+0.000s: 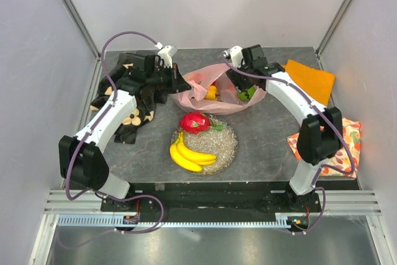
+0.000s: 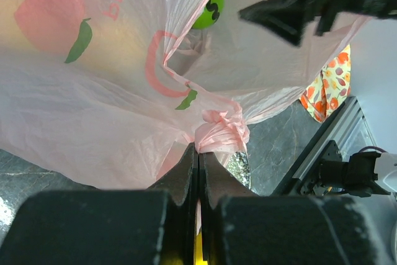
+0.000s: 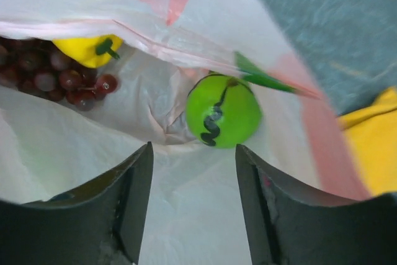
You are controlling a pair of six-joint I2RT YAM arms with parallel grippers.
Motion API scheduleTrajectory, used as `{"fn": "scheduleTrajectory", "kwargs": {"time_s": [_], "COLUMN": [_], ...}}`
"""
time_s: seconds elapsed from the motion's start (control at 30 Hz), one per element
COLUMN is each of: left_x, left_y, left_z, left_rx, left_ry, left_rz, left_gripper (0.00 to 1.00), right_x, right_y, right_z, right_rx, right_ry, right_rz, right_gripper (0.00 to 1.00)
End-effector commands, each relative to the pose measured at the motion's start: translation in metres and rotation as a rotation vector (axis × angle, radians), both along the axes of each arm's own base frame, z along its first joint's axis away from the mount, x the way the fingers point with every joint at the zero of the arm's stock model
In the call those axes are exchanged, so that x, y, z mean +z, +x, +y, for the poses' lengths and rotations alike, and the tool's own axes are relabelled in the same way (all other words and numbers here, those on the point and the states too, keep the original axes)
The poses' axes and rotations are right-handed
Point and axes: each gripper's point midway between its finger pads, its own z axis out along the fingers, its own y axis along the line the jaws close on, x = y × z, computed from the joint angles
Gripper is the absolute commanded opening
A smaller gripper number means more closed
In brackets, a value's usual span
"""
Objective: Take the fake fruits out of the plastic bag
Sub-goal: Take out the fake fruit from the plastic bag, then place the fake fruit on the plate.
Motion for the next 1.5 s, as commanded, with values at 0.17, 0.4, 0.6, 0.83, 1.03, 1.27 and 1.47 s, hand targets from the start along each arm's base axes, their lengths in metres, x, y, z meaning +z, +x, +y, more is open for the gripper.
{"fn": "scheduleTrajectory", "kwargs": {"time_s": [0.17,0.4,0.6,0.83,1.03,1.27,1.47], "left_x": [0.016,0.013,0.01,0.012,0.015,0.022,0.034], "left_y": [0.002,0.006,0.006,0.009,0.015,0.022,0.031], "left_z": [-0.004,-0.004,-0.005,-0.005,-0.008,-0.012,-0.013], "left_rx": [-0.033,-0.031,-0.032,-0.029,-0.032,-0.032,-0.026], "left_ry": [-0.015,-0.006,-0.005,-0.003,-0.015,-0.024,-0.025], "left_rz": [-0.073,-0.07,-0.057,-0.068,-0.072,-0.082,-0.118], "left_gripper": [0.02,0.02,0.02,0.02,0.02,0.02,0.02], "right_x": [-0.055,-0.101,-0.133,-0.022,0.09,0.135,0.116], "right_y": [0.044,0.039,0.029,0.037,0.0,-0.064,-0.166], "right_z": [-0.011,-0.025,-0.029,0.007,0.039,0.062,0.12], "right_rx": [-0.143,-0.156,-0.157,-0.051,0.063,0.211,0.591], "right_ry": [-0.093,-0.209,-0.247,-0.011,0.267,0.455,0.485], "right_rz": [0.065,0.171,0.248,0.067,-0.047,-0.017,0.114], "right_gripper": [0.77,0.84,0.74,0.38,0.31,0.3,0.31]}}
